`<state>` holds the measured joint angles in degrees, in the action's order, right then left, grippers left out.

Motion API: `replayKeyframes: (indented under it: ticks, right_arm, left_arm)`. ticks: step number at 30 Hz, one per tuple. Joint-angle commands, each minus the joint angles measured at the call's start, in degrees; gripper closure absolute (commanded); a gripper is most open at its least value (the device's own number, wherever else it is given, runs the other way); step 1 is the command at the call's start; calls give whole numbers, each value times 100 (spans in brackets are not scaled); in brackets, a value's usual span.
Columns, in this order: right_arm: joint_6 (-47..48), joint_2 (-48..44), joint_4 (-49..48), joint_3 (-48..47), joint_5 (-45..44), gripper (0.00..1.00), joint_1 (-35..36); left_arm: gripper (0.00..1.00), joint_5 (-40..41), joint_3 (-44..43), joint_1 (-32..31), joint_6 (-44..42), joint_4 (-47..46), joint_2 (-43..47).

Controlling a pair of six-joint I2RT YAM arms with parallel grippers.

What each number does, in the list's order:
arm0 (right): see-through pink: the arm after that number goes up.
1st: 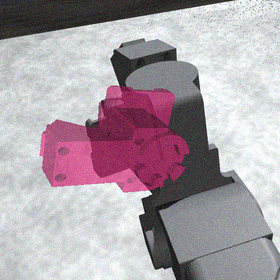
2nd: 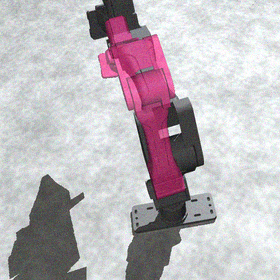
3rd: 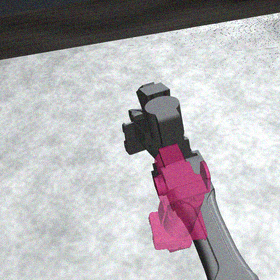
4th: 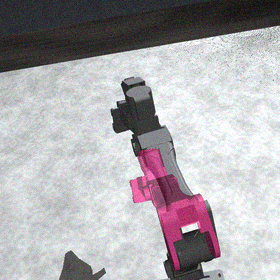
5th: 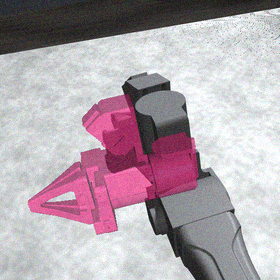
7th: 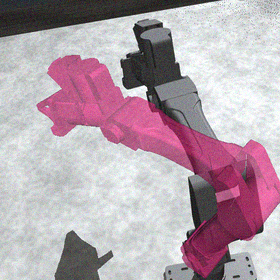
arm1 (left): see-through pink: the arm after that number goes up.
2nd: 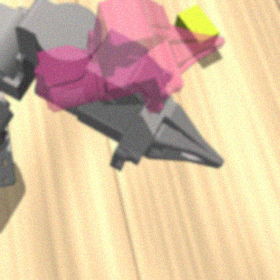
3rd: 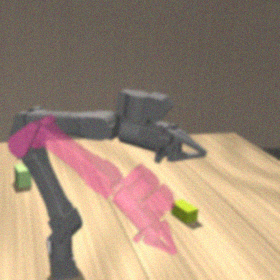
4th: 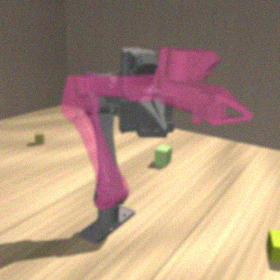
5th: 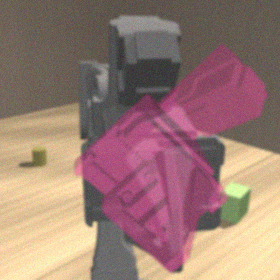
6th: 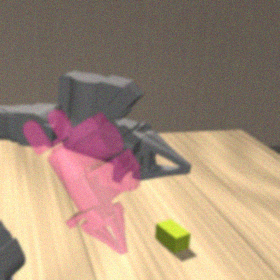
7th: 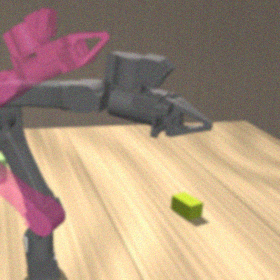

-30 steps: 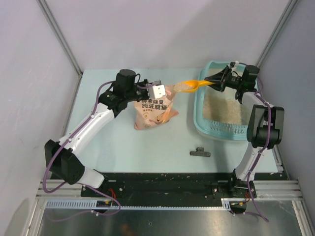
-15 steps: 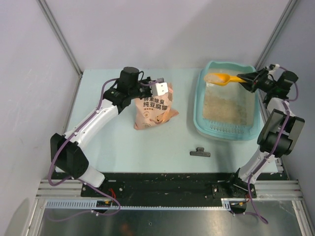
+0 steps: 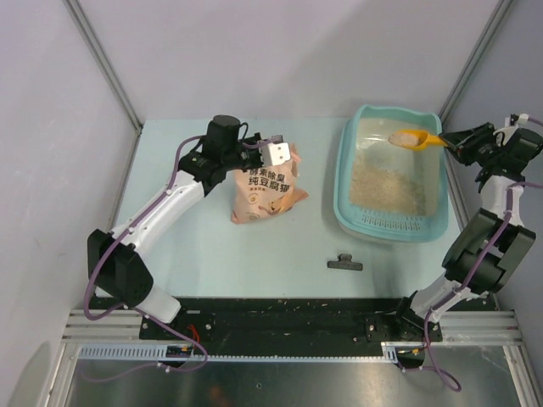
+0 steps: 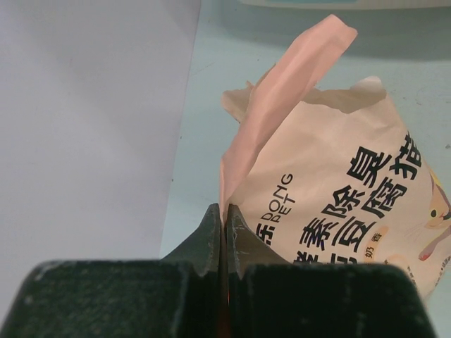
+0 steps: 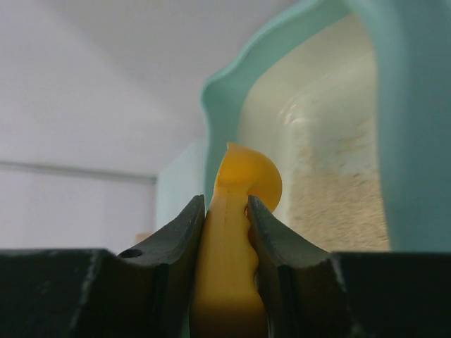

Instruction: Fill the litter box with clean litter

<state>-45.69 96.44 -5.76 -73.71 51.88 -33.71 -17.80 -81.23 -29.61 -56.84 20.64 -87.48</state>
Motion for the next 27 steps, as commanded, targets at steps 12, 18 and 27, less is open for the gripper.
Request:
replayKeyframes:
  ticks: [12,18,27]
  right_arm:
    - [3522,-697,980,-837,-3982,100,1279]
    - [5485,-1039,1427,-926,-4579,100,1955]
    - [6503,-1681,2534,-1495,-3170,100,3353]
  left_arm:
    - [100,-1093,90,-133,173,-1150,820]
    - [100,-1331,345,-186,437,-1203,1092]
    - [100,-1454,696,-230,595,-1308,1418]
